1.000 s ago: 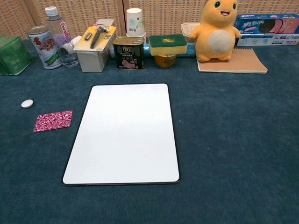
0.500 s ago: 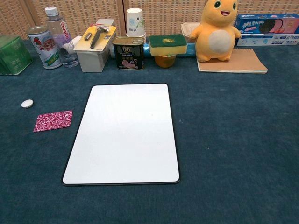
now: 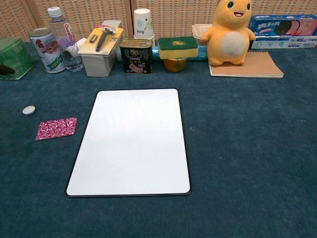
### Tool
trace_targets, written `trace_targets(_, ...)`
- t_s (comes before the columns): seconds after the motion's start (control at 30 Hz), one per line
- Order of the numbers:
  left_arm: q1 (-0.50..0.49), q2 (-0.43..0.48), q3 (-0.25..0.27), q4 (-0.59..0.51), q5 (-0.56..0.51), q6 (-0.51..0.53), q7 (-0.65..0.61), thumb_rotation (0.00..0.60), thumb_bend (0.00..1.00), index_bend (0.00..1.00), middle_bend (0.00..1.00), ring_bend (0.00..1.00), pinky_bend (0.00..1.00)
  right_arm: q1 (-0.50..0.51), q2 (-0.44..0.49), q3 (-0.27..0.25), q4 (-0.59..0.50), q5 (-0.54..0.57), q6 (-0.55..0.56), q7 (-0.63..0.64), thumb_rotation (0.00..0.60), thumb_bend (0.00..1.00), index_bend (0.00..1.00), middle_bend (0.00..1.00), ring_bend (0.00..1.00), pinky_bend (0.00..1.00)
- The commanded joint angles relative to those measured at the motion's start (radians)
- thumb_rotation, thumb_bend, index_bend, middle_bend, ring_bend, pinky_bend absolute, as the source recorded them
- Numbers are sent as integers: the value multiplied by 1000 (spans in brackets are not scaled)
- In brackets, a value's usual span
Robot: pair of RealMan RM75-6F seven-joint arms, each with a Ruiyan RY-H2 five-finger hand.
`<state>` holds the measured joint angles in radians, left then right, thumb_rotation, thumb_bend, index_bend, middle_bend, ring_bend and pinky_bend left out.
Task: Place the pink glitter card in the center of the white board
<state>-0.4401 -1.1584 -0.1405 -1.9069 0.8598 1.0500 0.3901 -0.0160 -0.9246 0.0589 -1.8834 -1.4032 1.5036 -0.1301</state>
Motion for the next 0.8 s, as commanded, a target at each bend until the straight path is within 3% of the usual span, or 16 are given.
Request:
trace_targets(0.03,-105,-87,-42,-39,-173,42,140,600,115,135,0,0,48,1,5,-4,-3,-3,-6,8,600,20,0,0,0,0)
trace_targets(0.17,-163,-137,-51,-28,-276,59,206,600,125,210,0,0,48,0,11,-6,-7,-5,-8,18,600,21,0,0,0,0)
trace_targets(0.4,-223,-221,-44,17,-365,119,269,600,129,219,0,0,48,-1,18,-5,-10,-5,-8,34,600,21,0,0,0,0)
trace_targets(0.8,-235,-285,3,102,-373,156,297,600,139,227,0,0,48,2,28,-2,-9,4,-15,56,600,21,0,0,0,0)
